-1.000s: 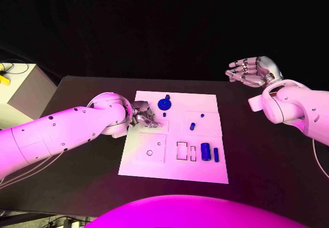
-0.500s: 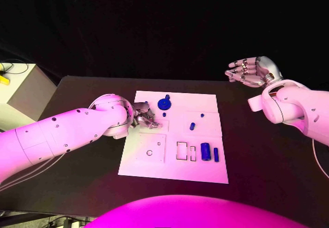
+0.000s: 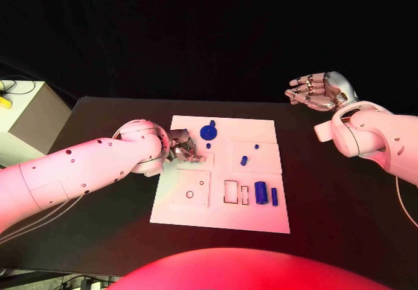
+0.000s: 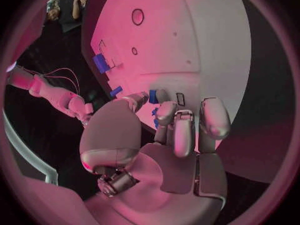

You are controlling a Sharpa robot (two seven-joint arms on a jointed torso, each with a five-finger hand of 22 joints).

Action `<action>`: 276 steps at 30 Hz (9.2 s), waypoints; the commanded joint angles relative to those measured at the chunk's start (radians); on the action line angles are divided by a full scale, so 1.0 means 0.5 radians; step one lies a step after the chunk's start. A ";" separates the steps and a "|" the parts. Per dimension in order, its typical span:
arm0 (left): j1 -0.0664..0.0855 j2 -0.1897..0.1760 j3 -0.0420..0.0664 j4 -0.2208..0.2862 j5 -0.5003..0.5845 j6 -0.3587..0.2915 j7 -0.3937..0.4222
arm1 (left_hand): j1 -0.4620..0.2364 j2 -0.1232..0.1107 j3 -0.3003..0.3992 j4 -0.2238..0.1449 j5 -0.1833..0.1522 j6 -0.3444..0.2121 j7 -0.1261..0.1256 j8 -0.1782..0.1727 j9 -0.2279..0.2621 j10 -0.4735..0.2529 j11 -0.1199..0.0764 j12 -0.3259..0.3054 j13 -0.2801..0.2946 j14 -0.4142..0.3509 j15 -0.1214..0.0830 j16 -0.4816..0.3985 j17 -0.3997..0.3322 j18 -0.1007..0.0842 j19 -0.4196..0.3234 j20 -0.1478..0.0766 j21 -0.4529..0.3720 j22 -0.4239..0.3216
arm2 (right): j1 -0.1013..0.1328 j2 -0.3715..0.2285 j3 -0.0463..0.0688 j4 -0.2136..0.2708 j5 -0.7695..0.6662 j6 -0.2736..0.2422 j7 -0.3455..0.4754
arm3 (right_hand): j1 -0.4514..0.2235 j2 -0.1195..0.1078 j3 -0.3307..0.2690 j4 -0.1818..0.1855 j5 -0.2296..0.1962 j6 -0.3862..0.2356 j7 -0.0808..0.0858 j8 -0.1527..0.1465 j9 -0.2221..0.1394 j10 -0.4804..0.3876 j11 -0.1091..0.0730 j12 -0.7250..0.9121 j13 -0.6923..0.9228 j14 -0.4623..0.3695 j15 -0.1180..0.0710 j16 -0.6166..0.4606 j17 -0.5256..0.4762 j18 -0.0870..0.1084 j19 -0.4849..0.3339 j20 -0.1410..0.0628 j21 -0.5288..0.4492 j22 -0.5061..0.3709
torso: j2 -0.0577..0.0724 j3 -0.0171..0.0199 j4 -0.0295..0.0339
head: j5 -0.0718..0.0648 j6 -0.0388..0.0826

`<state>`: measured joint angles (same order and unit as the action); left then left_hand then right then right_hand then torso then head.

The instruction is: Assemble the parts on the task board

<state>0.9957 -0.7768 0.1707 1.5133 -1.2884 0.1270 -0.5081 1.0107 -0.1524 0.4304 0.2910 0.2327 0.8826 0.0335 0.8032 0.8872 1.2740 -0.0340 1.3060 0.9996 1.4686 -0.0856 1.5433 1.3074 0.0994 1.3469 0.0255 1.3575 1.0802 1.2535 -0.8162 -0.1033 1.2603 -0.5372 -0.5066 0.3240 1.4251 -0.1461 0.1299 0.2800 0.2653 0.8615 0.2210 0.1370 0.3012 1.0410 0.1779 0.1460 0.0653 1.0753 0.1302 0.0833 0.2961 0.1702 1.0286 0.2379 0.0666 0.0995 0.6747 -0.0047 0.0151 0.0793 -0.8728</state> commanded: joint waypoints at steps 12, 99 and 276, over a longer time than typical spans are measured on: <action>-0.001 0.004 0.001 -0.004 0.082 0.054 0.007 | 0.246 0.068 0.154 -0.013 0.044 -0.065 0.001 -0.036 0.008 -0.051 0.005 -0.028 -0.025 0.165 0.000 -0.014 0.412 -0.006 -0.022 0.002 -0.016 -0.013 | -0.004 0.003 0.001 -0.002 -0.002 0.012 0.024 | -0.018 0.003 0.004 0.007 0.006 0.016 0.048 -0.010 -0.003 0.018 0.005 -0.009 -0.003 0.004 0.007 -0.009 -0.006 0.029 0.001 0.009 0.002 -0.006 | -0.002 -0.0007 0.000 | 0.000 0.000; 0.462 0.398 -0.218 -0.577 0.327 0.866 -0.049 | 0.171 -0.065 1.116 -0.490 0.074 -0.086 0.038 0.014 0.104 -0.015 0.030 -0.003 0.018 0.186 0.024 0.025 0.475 -0.019 -0.002 0.027 0.032 0.081 | -0.055 0.103 -0.005 -0.103 0.011 0.005 0.044 | -0.022 0.012 0.016 0.006 0.032 0.019 0.048 -0.015 -0.005 0.022 0.005 -0.019 -0.004 0.008 0.007 -0.014 -0.023 0.029 0.003 0.008 0.003 -0.019 | -0.010 0.0010 0.003 | 0.007 0.023; 0.454 0.459 -0.354 -0.618 0.280 0.943 -0.074 | -0.050 -0.016 0.903 -0.404 0.089 -0.035 0.008 -0.010 0.107 0.029 0.010 -0.003 0.031 0.190 0.008 0.030 0.485 -0.022 0.007 0.012 0.034 0.100 | -0.054 0.089 -0.005 -0.065 0.011 0.020 0.045 | -0.034 0.011 0.032 0.003 0.058 0.022 0.049 -0.026 -0.009 0.025 0.007 -0.039 -0.003 0.012 0.010 -0.023 -0.053 0.029 0.002 0.011 0.004 -0.042 | -0.010 0.0028 0.002 | 0.000 0.000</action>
<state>1.2357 -0.5504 0.0023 1.2061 -1.1476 0.5930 -0.5403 0.9916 -0.1633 0.7988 0.1764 0.2791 0.8654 0.0469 0.8014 0.9429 1.2821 -0.0265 1.3041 1.0135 1.4650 -0.0747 1.5520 1.3074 0.0993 1.3473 0.0359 1.3734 1.1290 1.2263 -0.7714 -0.1059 1.2254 -0.5294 -0.5065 0.3344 1.4199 -0.1408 0.1397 0.2814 0.2902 0.8685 0.2211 0.1291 0.2973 1.0438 0.1807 0.1328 0.0649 1.0788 0.1338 0.0756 0.2703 0.1702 1.0286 0.2379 0.0666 0.0790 0.6703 -0.0033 0.0157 0.0794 -0.8727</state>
